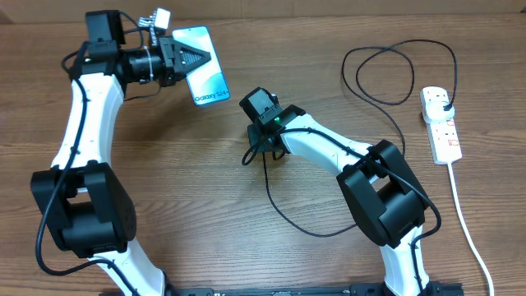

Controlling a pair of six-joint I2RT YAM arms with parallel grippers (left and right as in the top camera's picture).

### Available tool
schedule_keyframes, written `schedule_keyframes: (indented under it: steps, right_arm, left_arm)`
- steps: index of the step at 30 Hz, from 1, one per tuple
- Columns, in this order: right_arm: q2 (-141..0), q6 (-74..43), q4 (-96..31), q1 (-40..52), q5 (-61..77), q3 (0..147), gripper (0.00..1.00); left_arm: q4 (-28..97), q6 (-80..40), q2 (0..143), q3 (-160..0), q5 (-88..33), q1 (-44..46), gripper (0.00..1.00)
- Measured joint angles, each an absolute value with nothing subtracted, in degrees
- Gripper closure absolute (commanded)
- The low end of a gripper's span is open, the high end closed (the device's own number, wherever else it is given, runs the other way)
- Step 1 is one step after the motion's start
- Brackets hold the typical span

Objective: Plug charger to phone and switch on socket

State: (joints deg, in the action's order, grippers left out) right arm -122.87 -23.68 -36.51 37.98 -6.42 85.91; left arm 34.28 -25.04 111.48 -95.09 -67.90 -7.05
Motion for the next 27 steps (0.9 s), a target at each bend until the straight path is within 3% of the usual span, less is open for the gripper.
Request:
schedule_keyframes:
  steps: [5, 7, 14, 18, 23, 27]
  right_arm:
    - [-123.1, -23.8, -36.2, 38.0, -6.5, 85.9, 0.83]
    - [-123.2, -23.9, -36.1, 38.0, -6.6, 85.9, 0.96]
    - [-122.8, -25.7, -41.1, 36.3, -2.3, 86.5, 0.96]
    - [-121.0, -19.9, -43.0, 30.7, 10.5, 86.0, 0.96]
    - [-109.9, -9.1, -45.8, 23.2, 36.1, 85.7, 0.96]
    - [-104.0, -1.4, -47.9, 22.2, 53.0, 85.8, 0.96]
  left_arm:
    - [34.3, -25.0, 111.5, -95.1, -68.6, -8.9, 0.96]
    - [34.3, -25.0, 111.5, -95.1, -68.6, -9.1, 0.96]
    - [36.2, -25.7, 111.5, -95.1, -68.8, -9.7, 0.96]
    - [35.2, -23.5, 111.5, -95.1, -71.3, -10.9, 0.96]
    - [33.2, -20.4, 111.4, -95.1, -76.0, -11.4, 0.96]
    - [31.0, -19.4, 111.3, -95.1, -81.5, -11.2, 0.96]
